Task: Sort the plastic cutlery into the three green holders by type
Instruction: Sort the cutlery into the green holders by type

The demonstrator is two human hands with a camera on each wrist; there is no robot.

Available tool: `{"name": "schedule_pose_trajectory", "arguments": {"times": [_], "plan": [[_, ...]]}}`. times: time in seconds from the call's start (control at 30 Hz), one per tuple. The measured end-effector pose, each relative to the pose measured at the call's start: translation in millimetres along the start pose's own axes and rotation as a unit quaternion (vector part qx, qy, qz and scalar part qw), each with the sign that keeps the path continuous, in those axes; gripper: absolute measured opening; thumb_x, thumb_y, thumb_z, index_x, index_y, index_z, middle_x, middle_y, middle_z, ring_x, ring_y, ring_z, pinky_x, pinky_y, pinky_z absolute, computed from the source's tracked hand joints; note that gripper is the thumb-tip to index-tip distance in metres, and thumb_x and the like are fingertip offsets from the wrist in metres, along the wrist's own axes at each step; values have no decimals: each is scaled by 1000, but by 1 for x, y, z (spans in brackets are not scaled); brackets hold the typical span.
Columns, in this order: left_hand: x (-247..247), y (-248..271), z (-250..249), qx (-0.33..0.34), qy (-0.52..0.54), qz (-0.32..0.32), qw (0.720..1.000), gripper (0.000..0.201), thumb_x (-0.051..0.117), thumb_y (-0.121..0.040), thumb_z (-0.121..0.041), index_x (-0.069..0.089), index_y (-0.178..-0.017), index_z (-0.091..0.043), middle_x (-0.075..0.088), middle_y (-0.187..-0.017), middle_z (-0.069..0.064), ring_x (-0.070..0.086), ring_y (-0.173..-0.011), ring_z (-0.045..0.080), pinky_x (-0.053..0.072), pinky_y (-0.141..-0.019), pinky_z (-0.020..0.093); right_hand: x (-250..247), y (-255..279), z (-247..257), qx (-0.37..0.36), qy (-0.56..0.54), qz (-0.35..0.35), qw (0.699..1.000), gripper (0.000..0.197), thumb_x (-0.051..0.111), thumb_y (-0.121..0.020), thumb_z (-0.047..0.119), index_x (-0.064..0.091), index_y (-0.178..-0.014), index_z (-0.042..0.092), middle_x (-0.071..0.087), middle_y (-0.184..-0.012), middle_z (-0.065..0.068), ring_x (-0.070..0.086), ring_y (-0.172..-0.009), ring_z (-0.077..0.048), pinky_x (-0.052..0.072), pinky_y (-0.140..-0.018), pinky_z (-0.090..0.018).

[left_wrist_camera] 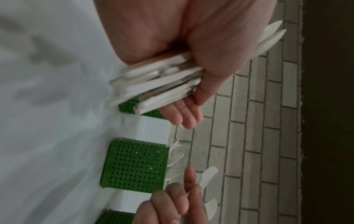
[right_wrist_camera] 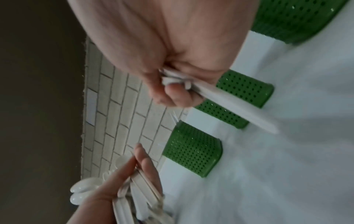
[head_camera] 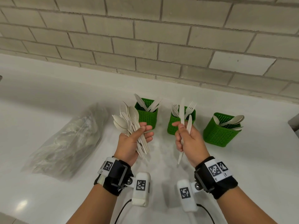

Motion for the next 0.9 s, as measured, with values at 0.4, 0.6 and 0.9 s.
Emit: {"name": "schedule_pose_trajectory", "arguments": {"times": [0.4, 0.6, 0.9], "plan": [[-2, 2, -1, 16, -71, 29, 997, 14, 58, -91, -3, 65, -103, -4, 73, -91, 16, 70, -74, 26, 57, -68, 32, 14, -7, -39, -44, 225, 26, 973, 48, 40, -101, 36, 62, -68, 9, 48, -60, 4, 48, -55, -8, 40, -57, -24], [-12, 1, -2, 4, -68, 23, 997, 14, 58, -91, -2, 65, -102, -4, 73, -88, 14, 70, -72, 25, 58, -67, 32, 15, -34, -3, -18, 308, 84, 947, 41, 55, -95, 37, 62, -63, 12, 51, -51, 6, 50, -49, -2, 37, -54, -20], [-12, -1, -8, 6, -71, 39, 997, 13, 57, -92, 0, 65, -101, -3, 72, -89, 15, 69, -72, 25, 58, -67, 33, 46, -110, 76, -83, 193, 48, 977, 16, 76, -82, 19, 67, -72, 11, 65, -58, -6, 64, -53, -22, 60, -65, -47]]}}
Point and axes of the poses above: each hand's wrist, its own y-axis away from the middle knuckle, its own x-axis out of the palm, z = x × y, the point moved 7 cm from there along -y, towards the middle knuckle
